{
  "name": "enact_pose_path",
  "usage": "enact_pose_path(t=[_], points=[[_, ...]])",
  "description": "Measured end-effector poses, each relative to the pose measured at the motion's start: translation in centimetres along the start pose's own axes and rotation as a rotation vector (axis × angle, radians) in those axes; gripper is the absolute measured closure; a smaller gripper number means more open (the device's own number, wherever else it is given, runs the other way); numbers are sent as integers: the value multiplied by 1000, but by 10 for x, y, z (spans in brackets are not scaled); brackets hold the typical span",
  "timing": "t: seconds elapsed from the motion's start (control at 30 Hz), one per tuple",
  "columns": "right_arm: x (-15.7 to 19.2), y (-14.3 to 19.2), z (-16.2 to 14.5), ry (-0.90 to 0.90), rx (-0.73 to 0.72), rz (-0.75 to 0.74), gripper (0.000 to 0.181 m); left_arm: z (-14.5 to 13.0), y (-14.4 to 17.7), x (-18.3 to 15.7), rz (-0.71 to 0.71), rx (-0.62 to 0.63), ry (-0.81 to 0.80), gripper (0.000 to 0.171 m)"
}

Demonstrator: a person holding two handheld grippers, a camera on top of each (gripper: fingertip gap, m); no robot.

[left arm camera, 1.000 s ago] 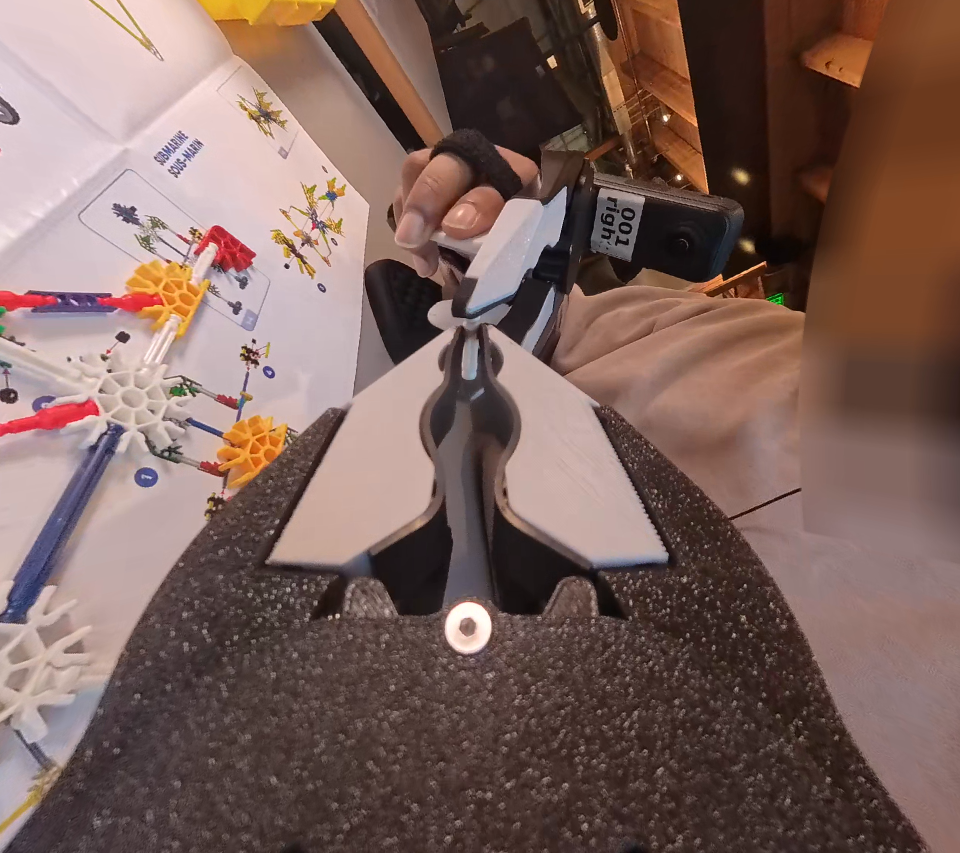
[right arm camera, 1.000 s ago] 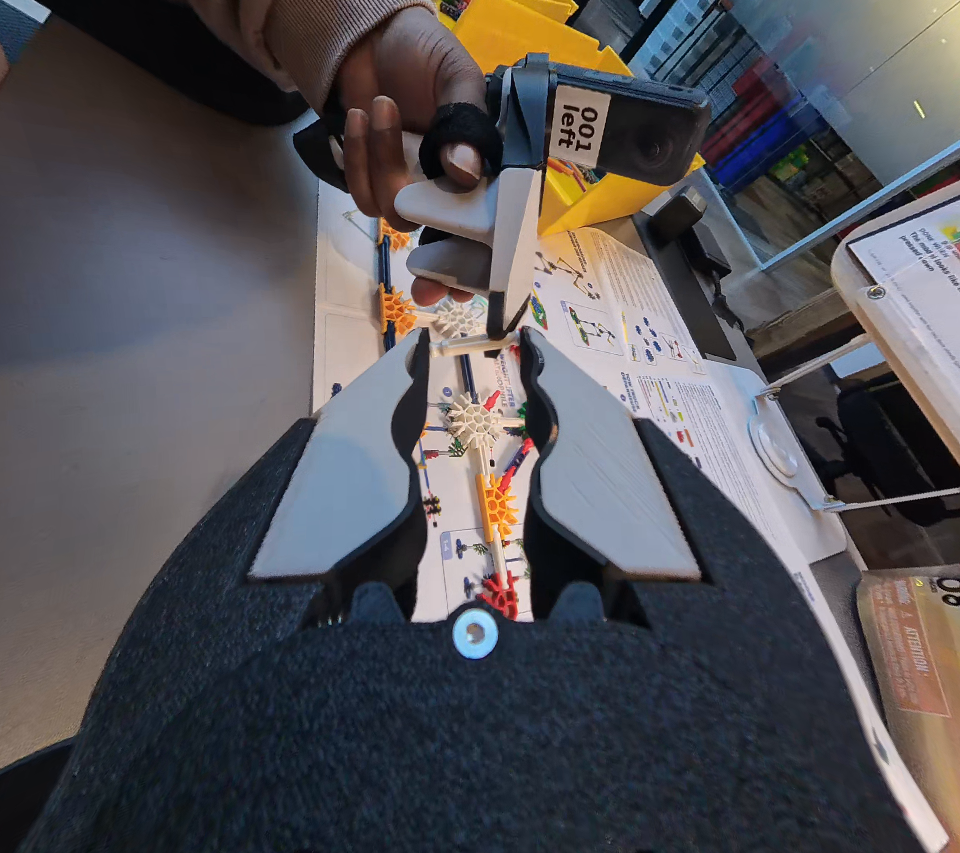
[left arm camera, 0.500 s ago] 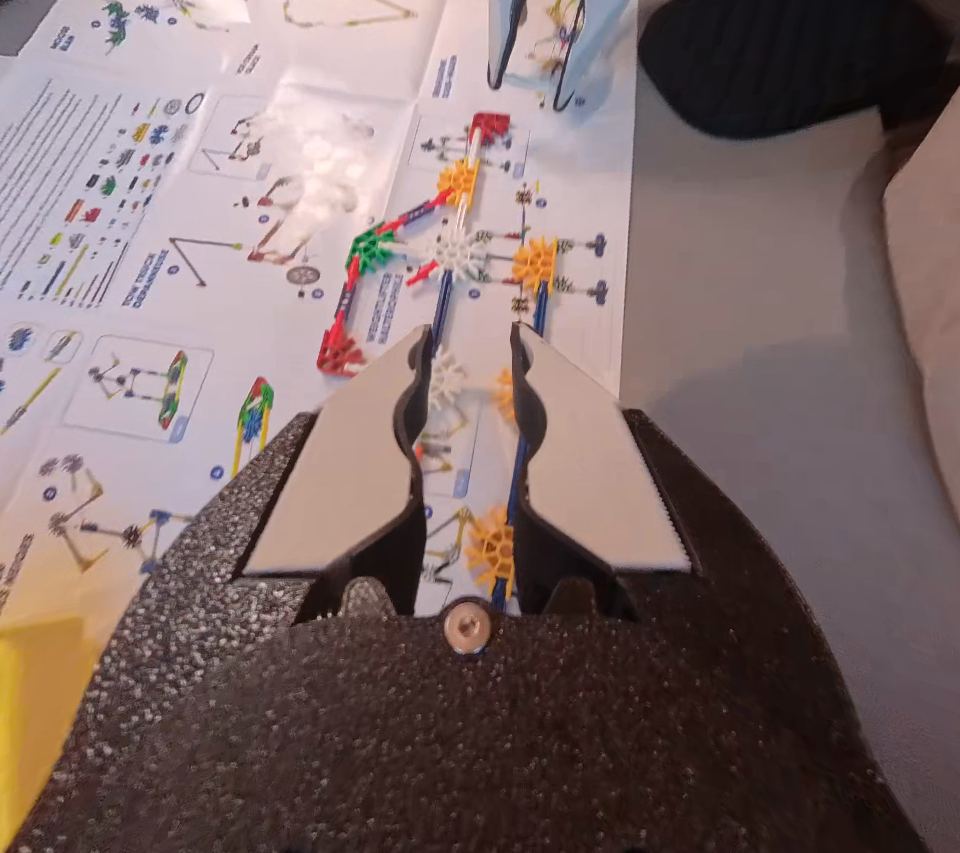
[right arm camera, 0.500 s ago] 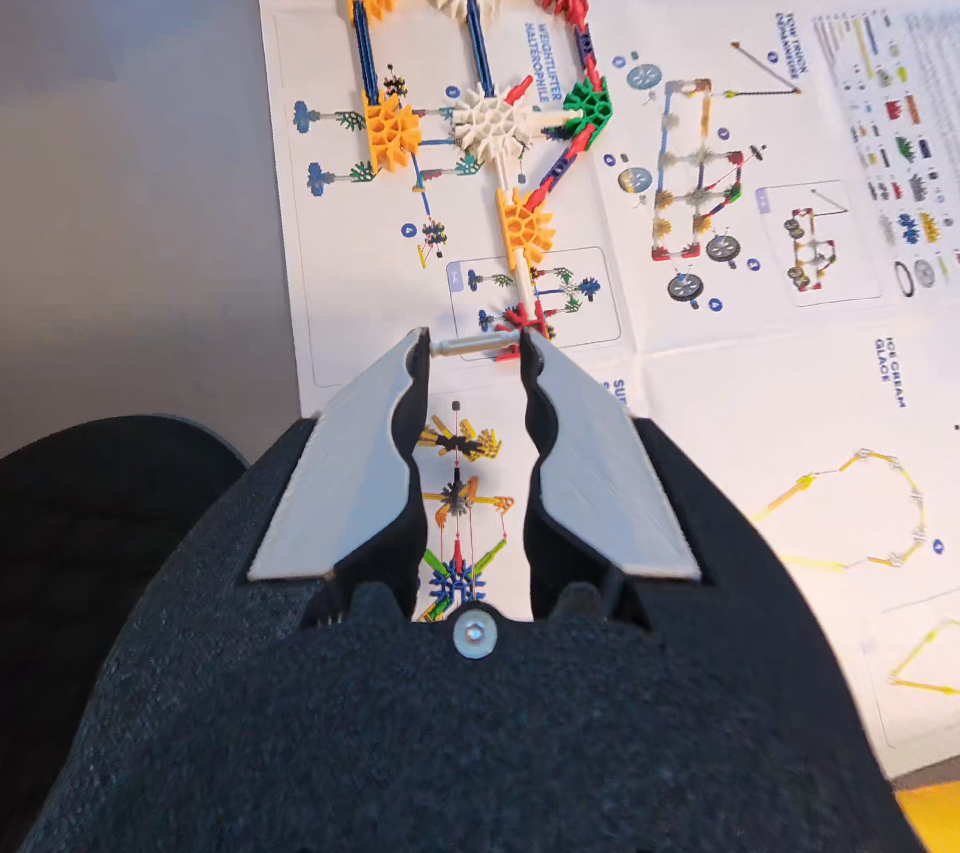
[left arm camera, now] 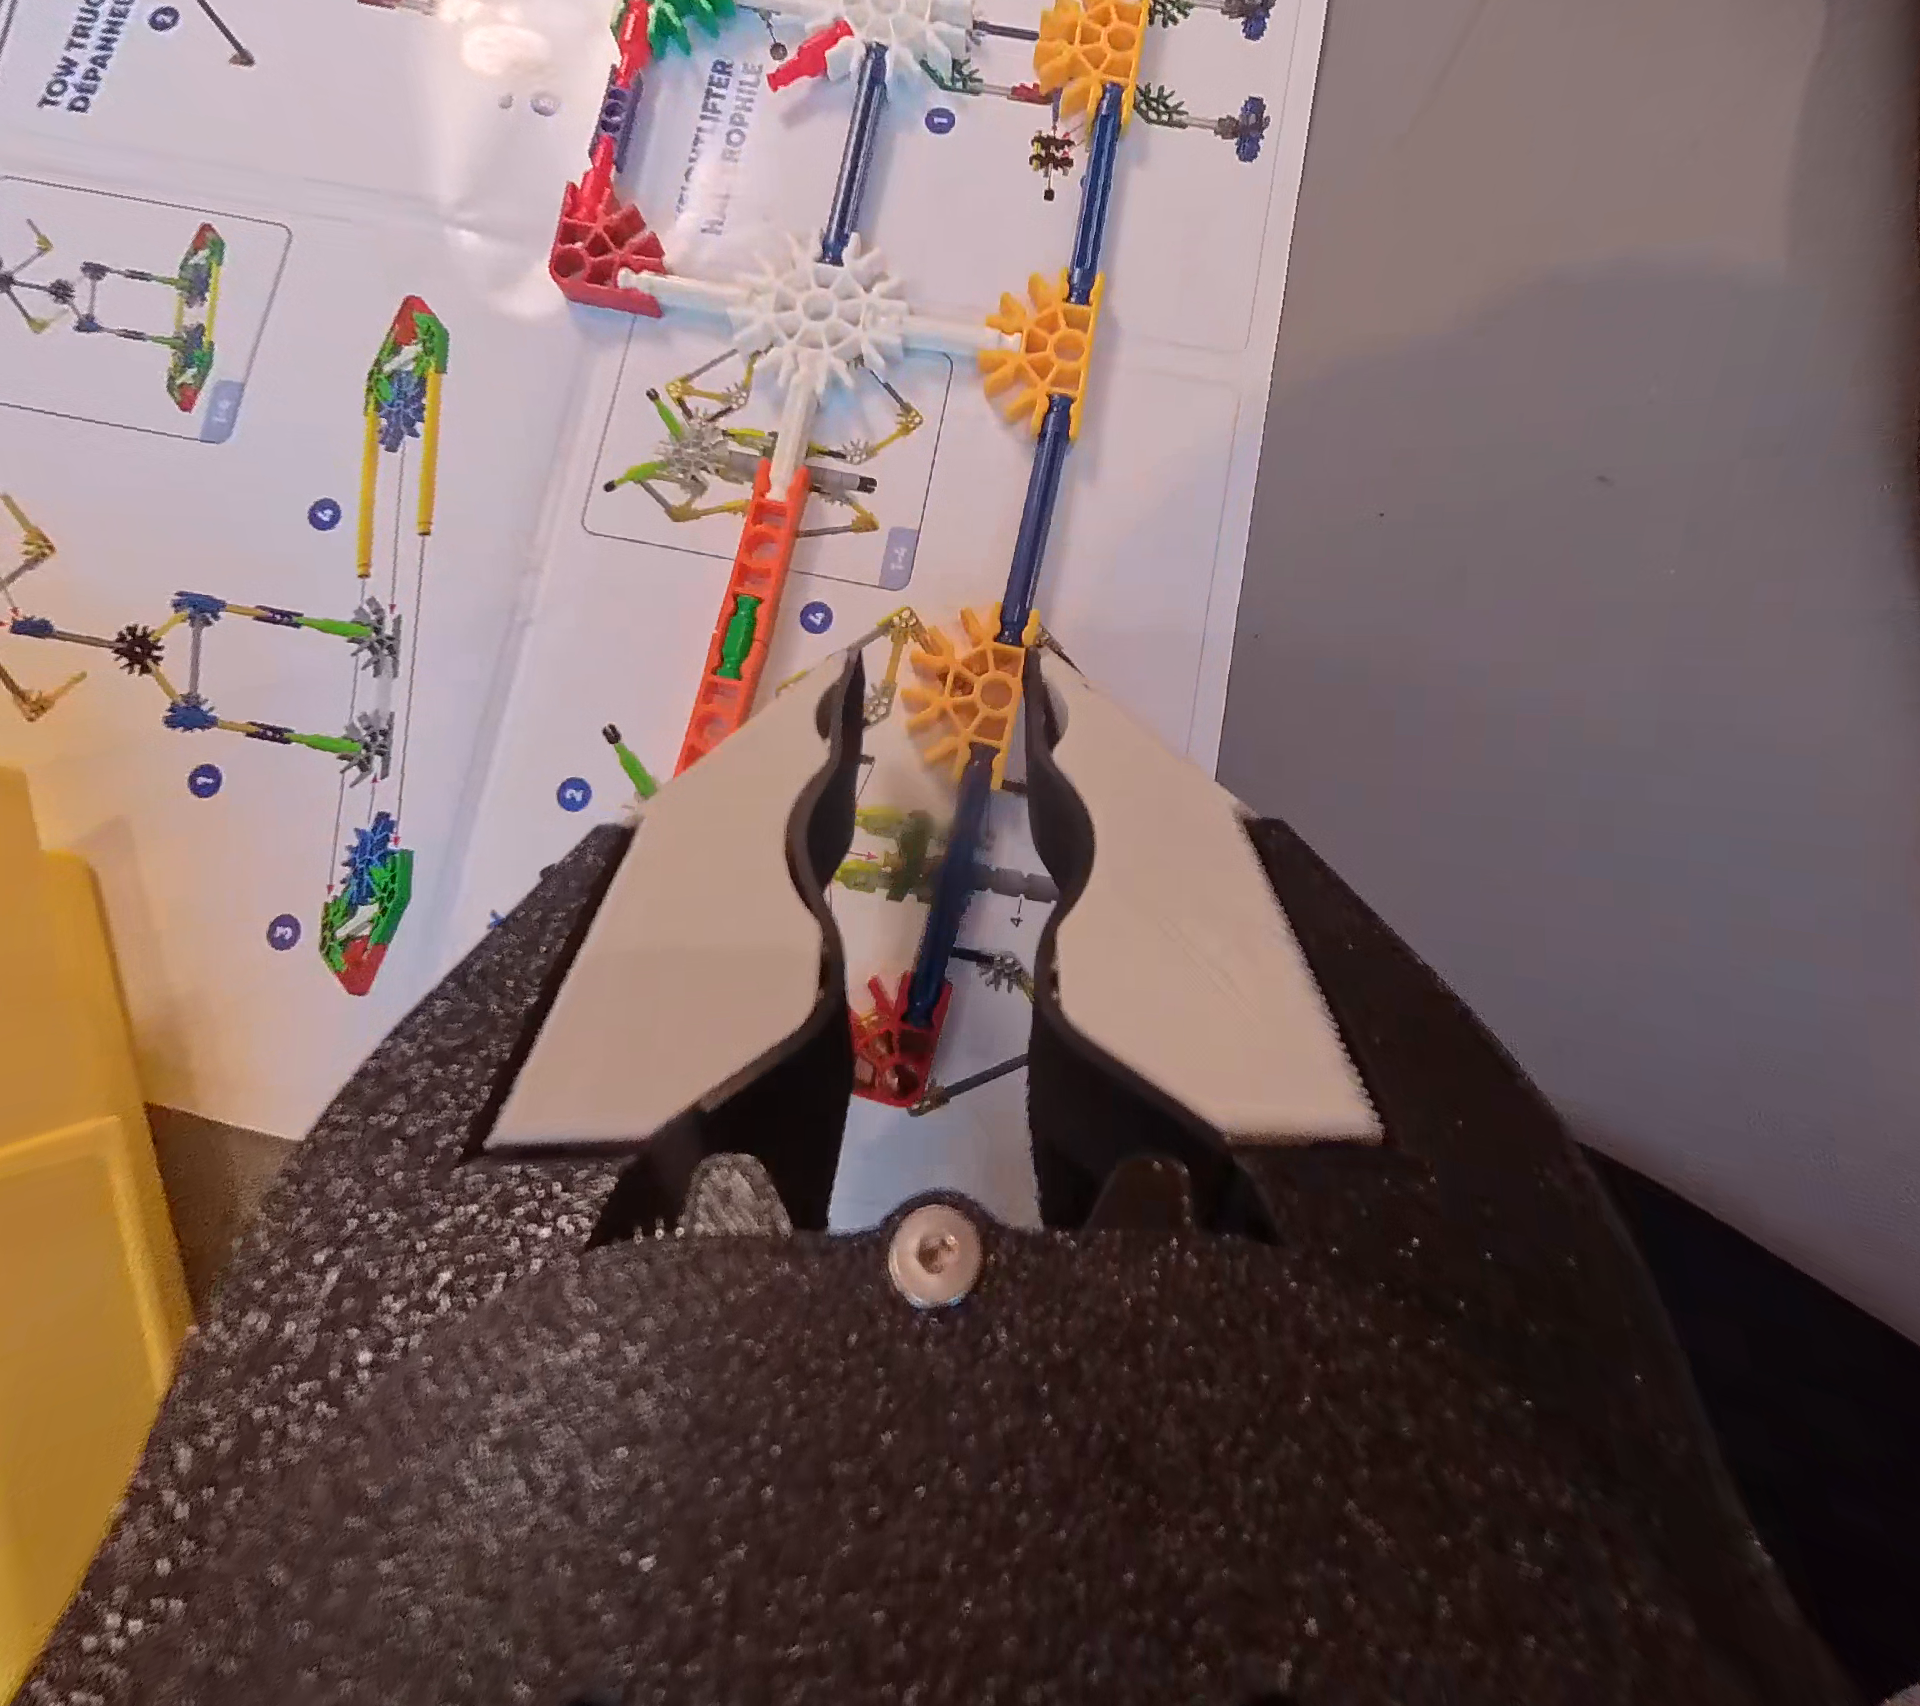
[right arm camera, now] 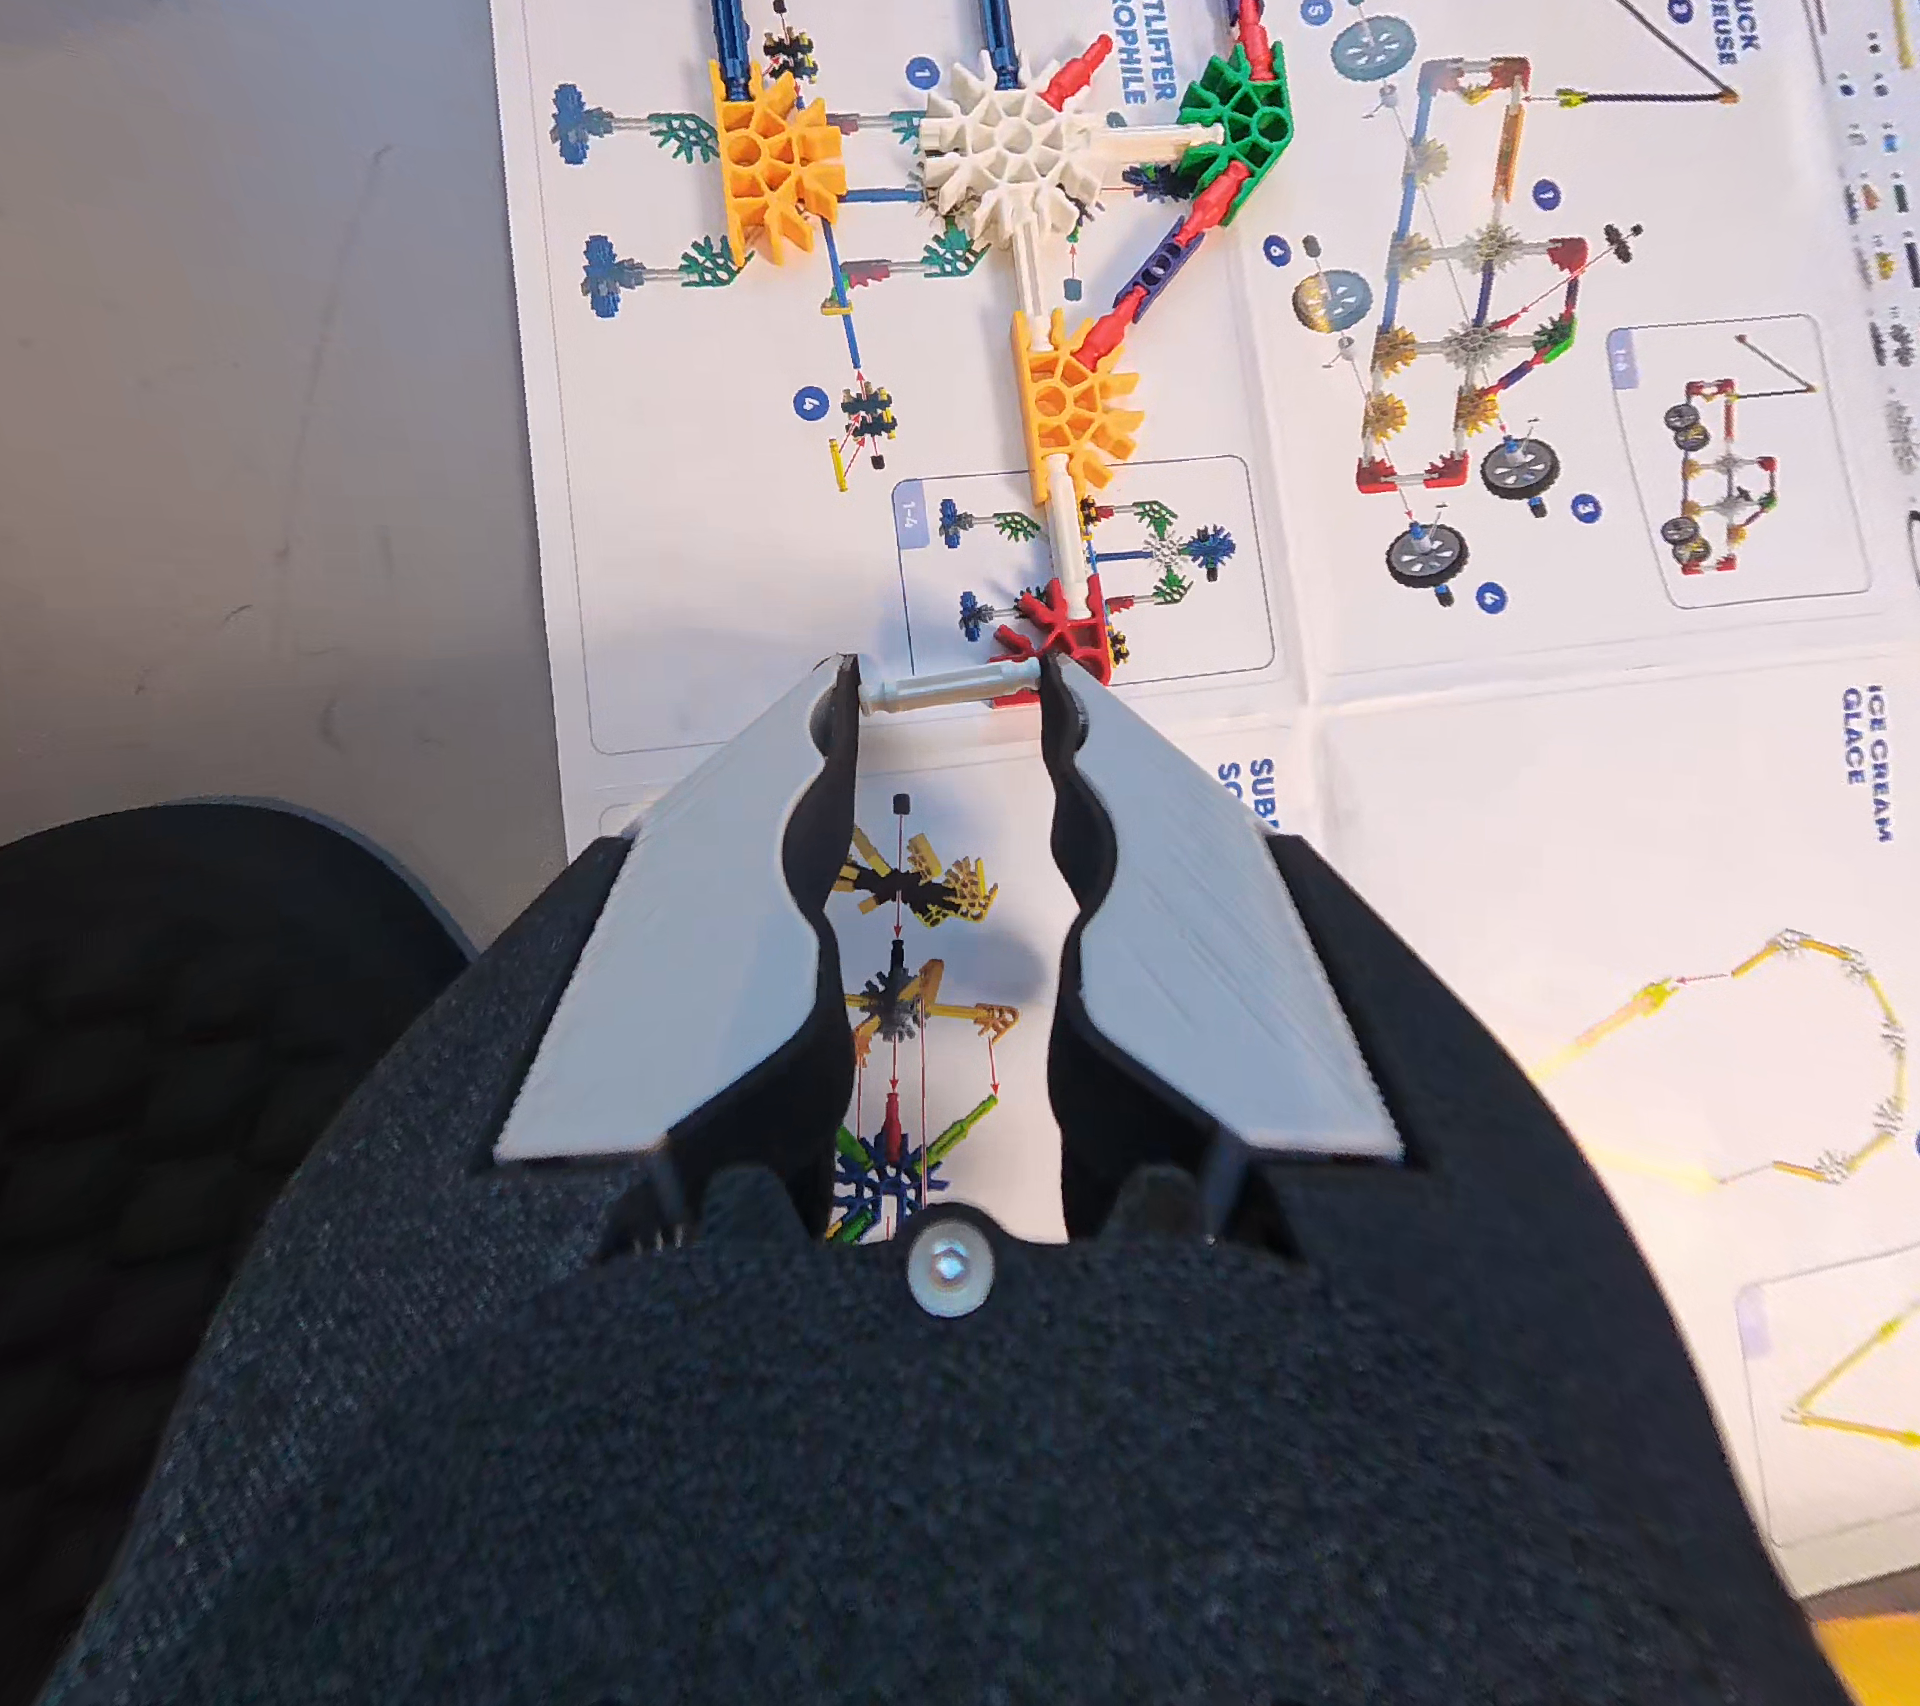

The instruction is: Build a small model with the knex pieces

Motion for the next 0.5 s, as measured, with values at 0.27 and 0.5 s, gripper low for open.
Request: enact_pose_path(t=[0.27, 0.5], points=[[1, 0, -1, -1, -10, -4, 147, -5, -8, -3, -16, 28, -13, 147], [0, 2, 0, -3, -10, -9, 146, -5, -8, -3, -13, 19, -9, 147]])
Point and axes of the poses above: each gripper's, where its closed fingertips meet, y back along the fingers, z out of its top, x = y × z across the jaws, the point moved 7 cm from there along y, back along the fingers, and after that the axes turned 13 degrees about z, right-handed, at the moved point
